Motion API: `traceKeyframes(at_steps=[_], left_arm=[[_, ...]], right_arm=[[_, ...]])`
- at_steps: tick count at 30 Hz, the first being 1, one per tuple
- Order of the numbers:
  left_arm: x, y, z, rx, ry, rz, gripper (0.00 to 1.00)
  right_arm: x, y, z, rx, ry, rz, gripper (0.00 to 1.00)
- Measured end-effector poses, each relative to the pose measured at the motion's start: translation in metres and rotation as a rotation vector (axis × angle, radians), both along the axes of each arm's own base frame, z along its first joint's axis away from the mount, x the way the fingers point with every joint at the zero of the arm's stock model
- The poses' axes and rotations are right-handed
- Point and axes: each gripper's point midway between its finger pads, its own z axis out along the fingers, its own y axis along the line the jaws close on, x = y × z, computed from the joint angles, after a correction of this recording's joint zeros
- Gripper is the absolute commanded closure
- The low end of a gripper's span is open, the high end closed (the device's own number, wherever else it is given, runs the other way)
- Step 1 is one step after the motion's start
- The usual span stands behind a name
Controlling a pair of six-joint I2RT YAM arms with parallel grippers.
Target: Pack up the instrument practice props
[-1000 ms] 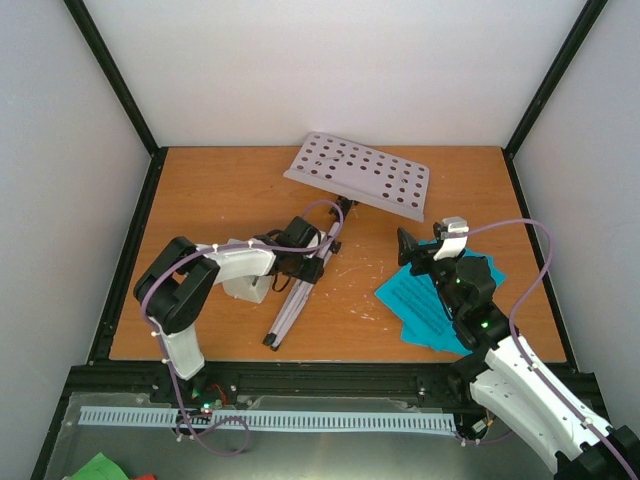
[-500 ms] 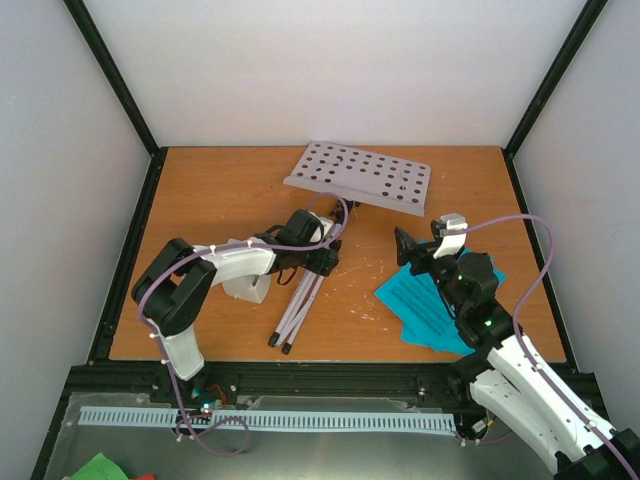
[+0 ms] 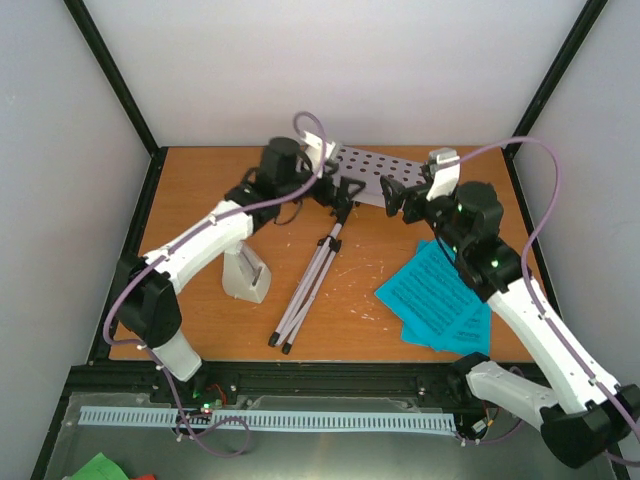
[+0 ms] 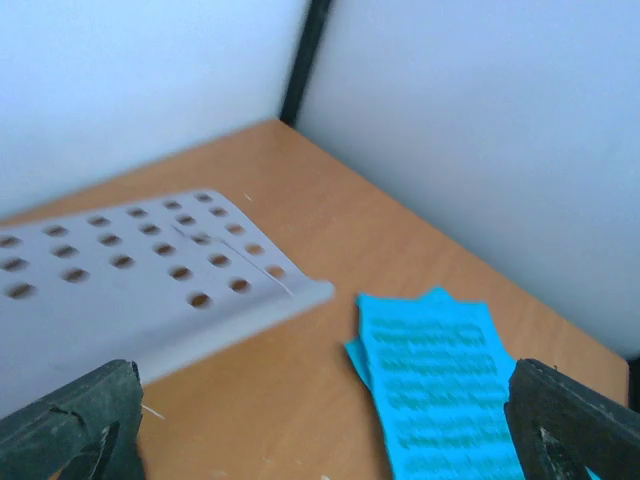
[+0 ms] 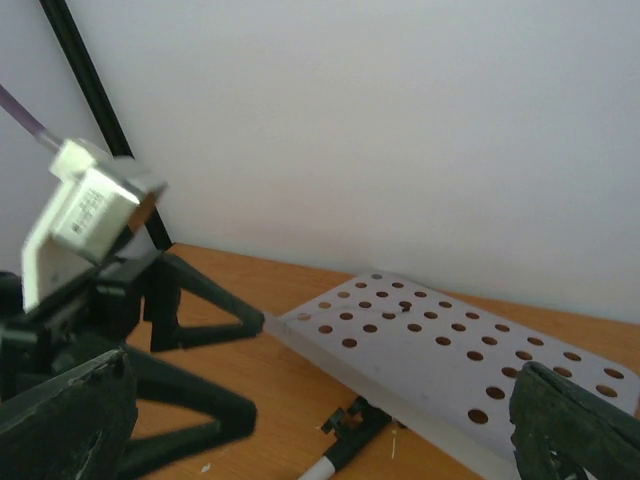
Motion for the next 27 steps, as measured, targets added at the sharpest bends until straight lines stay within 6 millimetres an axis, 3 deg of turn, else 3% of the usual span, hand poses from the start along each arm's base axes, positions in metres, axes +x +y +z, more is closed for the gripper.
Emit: traceKeyframes(at_steps=[2, 5, 7, 9, 13, 15, 18, 23, 27], left_arm=[[0.017, 0.017, 0.021, -0.029, -0.024, 0.026, 0.01], [0.052, 0.064, 0.042, -0.057, -0.041, 0.114, 0.0], [0.074, 0.104, 0.049, -0.074, -0.039, 0.187, 0.0], [0.091, 0.158, 0.053, -0.098, -0.021, 0.287, 0.01], [0.094, 0.272, 0.048, -0.158, 0.002, 0.512, 0.01], [0.083, 0.337, 0.034, -0.202, 0.009, 0.67, 0.01], [0.063, 0.401, -0.001, -0.226, 0.016, 0.88, 0.01], [0.02, 0.428, -0.075, -0.164, 0.005, 1.106, 0.01], [-0.008, 0.437, -0.114, -0.109, -0.074, 1.196, 0.0]], right_arm=[[0.011, 0.001, 0.009, -0.008, 0.014, -0.004, 0.0], [0.032, -0.01, 0.009, -0.017, 0.05, -0.032, 0.0], [0.044, -0.029, 0.0, -0.018, 0.083, -0.068, 0.0], [0.055, -0.057, -0.011, -0.007, 0.118, -0.124, 0.0], [0.065, -0.122, -0.037, 0.039, 0.165, -0.254, 0.0], [0.063, -0.142, -0.057, 0.053, 0.183, -0.305, 0.0], [0.056, -0.154, -0.09, 0.045, 0.192, -0.347, 0.0], [0.045, -0.159, -0.152, 0.003, 0.185, -0.376, 0.0], [0.038, -0.158, -0.185, -0.034, 0.129, -0.369, 0.0]])
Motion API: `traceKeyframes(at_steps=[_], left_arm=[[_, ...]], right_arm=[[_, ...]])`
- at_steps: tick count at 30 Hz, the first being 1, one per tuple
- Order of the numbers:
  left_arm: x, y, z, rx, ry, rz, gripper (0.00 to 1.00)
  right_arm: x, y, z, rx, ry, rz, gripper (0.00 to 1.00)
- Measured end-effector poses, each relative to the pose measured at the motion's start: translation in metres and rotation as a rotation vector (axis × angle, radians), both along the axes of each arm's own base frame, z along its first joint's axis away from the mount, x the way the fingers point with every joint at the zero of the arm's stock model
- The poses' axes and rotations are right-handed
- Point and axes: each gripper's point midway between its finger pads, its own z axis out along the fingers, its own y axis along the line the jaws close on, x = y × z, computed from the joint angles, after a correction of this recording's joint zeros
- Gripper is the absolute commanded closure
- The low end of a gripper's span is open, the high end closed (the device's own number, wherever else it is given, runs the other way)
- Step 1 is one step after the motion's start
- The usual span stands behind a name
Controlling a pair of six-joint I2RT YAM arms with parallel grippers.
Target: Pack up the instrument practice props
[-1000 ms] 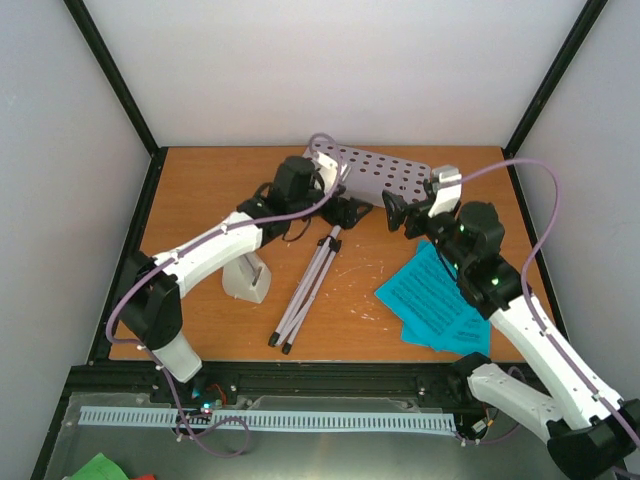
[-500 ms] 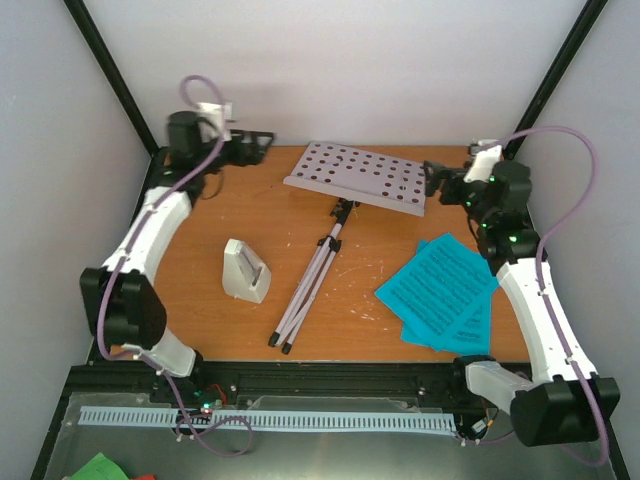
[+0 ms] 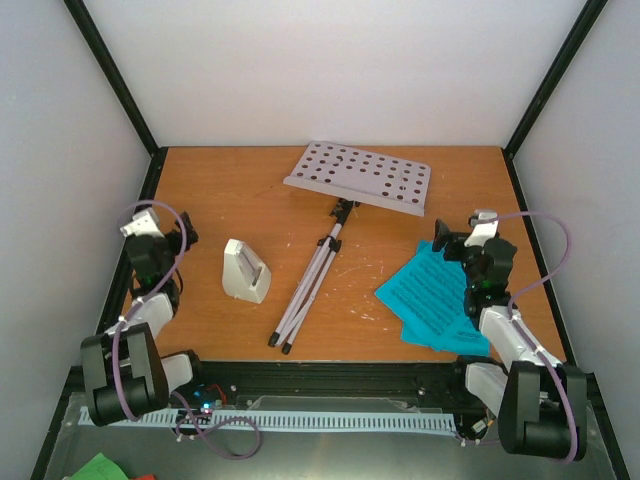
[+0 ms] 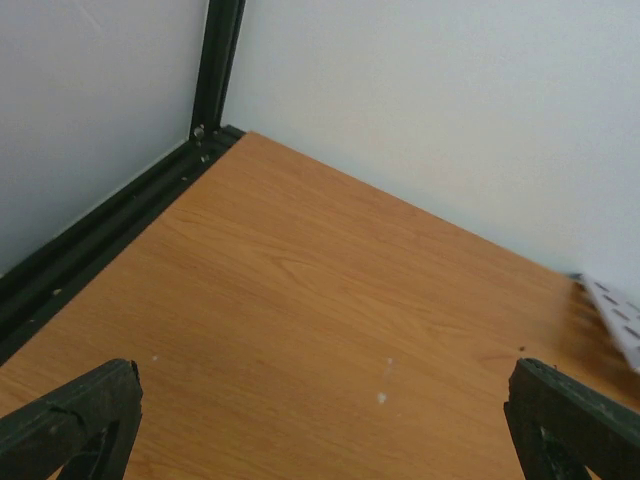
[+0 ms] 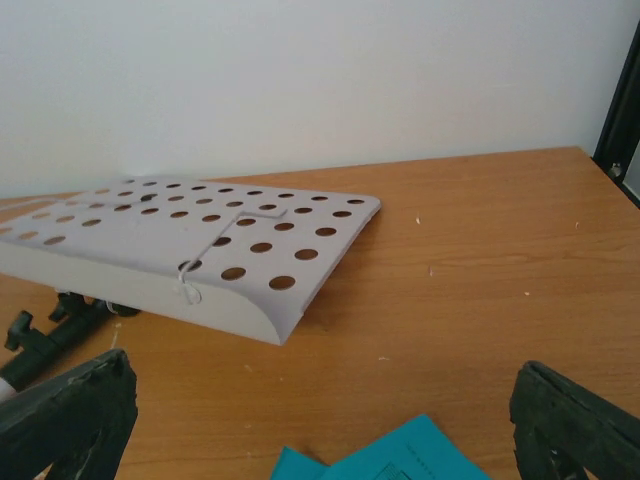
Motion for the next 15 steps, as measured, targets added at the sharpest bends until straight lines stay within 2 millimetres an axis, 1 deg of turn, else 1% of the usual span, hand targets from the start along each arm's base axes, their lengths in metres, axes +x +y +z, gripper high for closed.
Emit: traceKeyframes(at_steps=[1, 4, 6, 11, 15], left_arm=[[-0.005, 0.0, -0.007, 0.015, -0.008, 0.008, 0.0], [-0.016, -0.009, -0.026, 0.07, -0.025, -0.014, 0.0], [-0.017, -0.013, -0.031, 0.095, -0.028, -0.029, 0.01], [-0.012, -0.014, -0.008, 0.155, -0.117, -0.035, 0.01], [-0.013, -0.008, 0.0, 0.187, -0.14, -0.005, 0.01]], right_arm=[[-0.002, 0.0, -0.005, -0.014, -0.026, 0.003, 0.0], [-0.006, 0.002, -0.017, -0.05, -0.08, 0.018, 0.0], [-0.007, 0.003, -0.022, -0.071, -0.107, 0.028, 0.0], [-0.005, 0.004, -0.031, -0.101, -0.142, 0.035, 0.0], [-0.003, 0.003, -0.026, -0.109, -0.167, 0.029, 0.0]])
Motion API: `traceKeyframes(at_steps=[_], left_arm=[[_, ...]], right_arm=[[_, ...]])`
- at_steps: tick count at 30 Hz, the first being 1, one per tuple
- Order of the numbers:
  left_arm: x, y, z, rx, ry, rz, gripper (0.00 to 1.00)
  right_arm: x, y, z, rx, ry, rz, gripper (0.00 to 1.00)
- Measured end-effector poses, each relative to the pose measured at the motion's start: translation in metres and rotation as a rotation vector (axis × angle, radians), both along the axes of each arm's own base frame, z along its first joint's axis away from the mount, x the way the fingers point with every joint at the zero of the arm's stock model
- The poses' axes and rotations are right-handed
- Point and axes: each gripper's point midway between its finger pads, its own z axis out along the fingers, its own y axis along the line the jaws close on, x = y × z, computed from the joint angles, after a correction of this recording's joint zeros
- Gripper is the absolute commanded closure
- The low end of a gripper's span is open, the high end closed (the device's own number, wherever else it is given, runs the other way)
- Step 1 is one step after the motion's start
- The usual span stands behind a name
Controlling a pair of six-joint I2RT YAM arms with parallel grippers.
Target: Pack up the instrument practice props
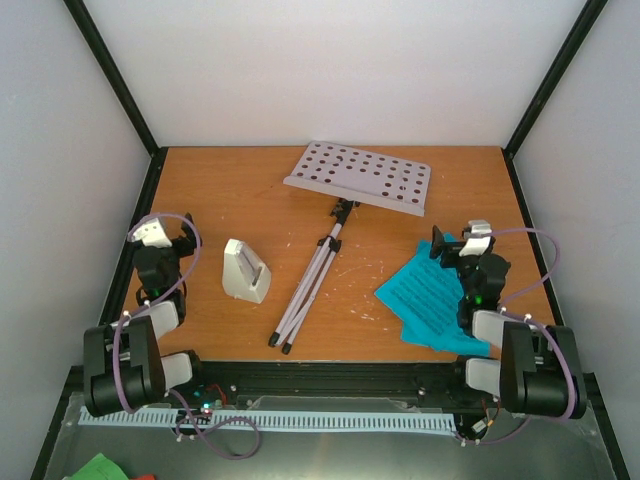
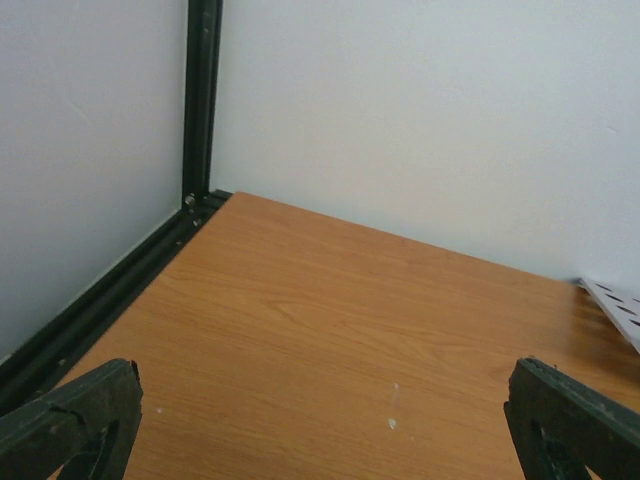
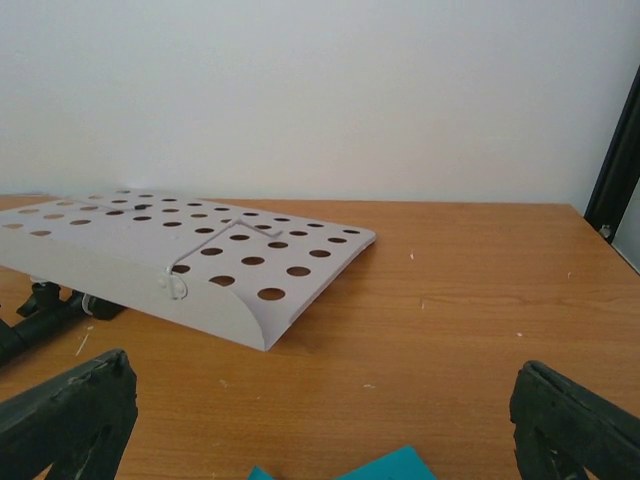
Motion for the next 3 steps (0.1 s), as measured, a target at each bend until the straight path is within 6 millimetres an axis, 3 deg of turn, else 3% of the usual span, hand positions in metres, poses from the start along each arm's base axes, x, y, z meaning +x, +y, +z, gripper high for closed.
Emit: traceKeyframes(at_steps=[3], left_arm=[[-0.0011, 0.002, 0.0057, 0.026, -0.024, 0.012, 0.0]], right_arm=[[0.0013, -0.0006, 0.0001, -0.003, -0.006, -0.003, 0.0]])
